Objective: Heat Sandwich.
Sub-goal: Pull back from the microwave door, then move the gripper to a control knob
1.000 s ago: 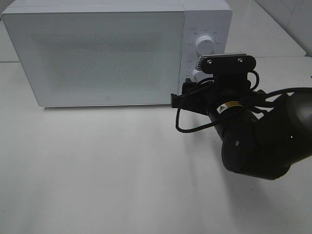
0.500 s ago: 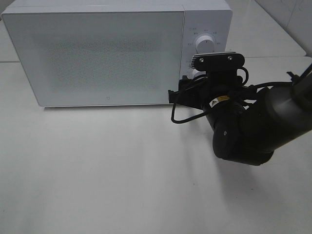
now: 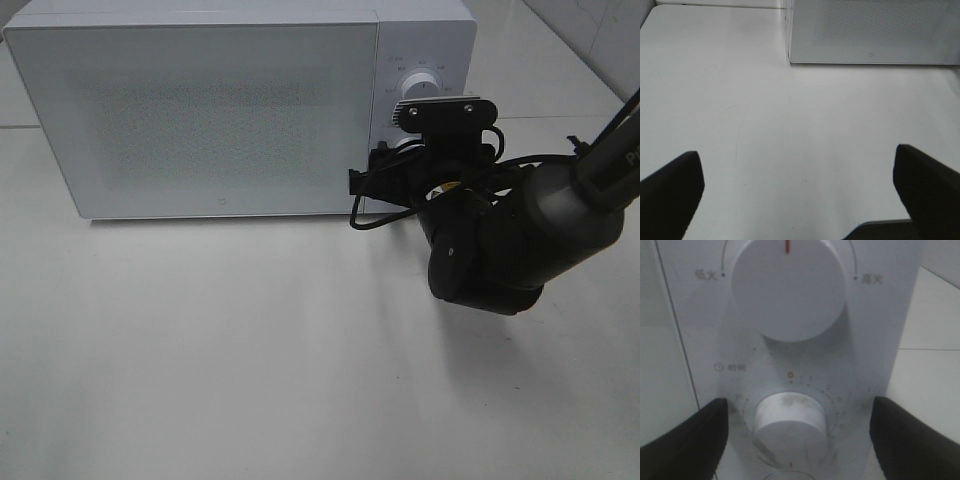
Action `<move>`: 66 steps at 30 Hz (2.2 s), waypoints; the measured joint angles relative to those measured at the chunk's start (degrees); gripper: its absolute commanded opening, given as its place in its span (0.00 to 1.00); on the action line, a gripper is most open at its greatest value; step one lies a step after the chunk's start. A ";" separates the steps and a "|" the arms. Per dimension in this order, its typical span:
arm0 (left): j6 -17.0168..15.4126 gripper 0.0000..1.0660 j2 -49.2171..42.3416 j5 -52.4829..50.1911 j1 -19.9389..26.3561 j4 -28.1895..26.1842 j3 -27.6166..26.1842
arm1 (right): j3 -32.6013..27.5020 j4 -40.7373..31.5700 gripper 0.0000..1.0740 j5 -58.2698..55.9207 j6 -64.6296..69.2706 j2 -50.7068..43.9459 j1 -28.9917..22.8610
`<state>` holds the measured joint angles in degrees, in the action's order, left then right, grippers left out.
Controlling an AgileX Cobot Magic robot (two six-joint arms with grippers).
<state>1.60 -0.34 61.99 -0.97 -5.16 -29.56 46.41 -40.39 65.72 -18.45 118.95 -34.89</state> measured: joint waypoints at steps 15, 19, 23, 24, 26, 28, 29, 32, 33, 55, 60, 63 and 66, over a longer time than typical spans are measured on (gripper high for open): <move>0.00 0.91 0.00 0.00 0.00 0.00 0.00 | 0.29 -0.06 0.70 -0.63 0.06 1.20 0.00; 0.00 0.91 0.00 0.00 0.00 0.00 0.00 | 0.29 -0.06 0.70 -0.46 0.06 1.26 0.00; 0.00 0.91 0.00 0.00 0.00 0.00 0.00 | 0.29 -0.06 0.68 -0.40 0.06 1.26 0.00; 0.00 0.91 0.00 0.00 0.00 0.00 0.00 | 0.29 -0.11 0.66 -0.34 0.06 1.26 -0.23; 0.00 0.91 0.00 0.00 0.00 0.00 0.00 | 0.29 -0.23 0.65 -0.17 0.06 1.26 -0.52; 0.00 0.91 0.00 0.00 0.00 0.00 0.00 | 0.29 -0.97 0.60 0.34 0.06 1.26 -1.43; 0.00 0.91 0.00 0.00 0.00 0.00 0.00 | 0.29 -1.09 0.57 0.40 0.06 1.26 -1.60; 0.00 0.91 0.00 0.00 0.00 0.00 0.00 | 0.29 -1.49 0.52 0.52 0.06 1.26 -1.89; 0.00 0.91 0.00 0.00 0.00 0.00 0.00 | 0.29 -1.89 0.47 0.86 0.06 1.26 -1.89; 0.00 0.91 0.00 0.00 0.00 0.00 0.00 | 0.46 -2.58 0.08 1.60 2.52 1.26 -1.55; 0.00 0.91 0.00 0.00 0.00 0.00 0.00 | 0.46 -2.35 0.08 1.60 9.11 1.26 -1.55; 0.00 0.91 0.00 0.00 0.00 0.00 0.00 | 0.46 -2.06 0.08 1.60 16.50 1.26 -1.49; 0.00 0.91 0.00 0.00 0.00 0.00 0.00 | 0.34 -1.60 0.08 1.66 21.77 1.26 -1.43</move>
<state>1.60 -0.34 61.99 -0.97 -5.16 -29.56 46.75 -42.00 67.38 3.32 120.21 -36.33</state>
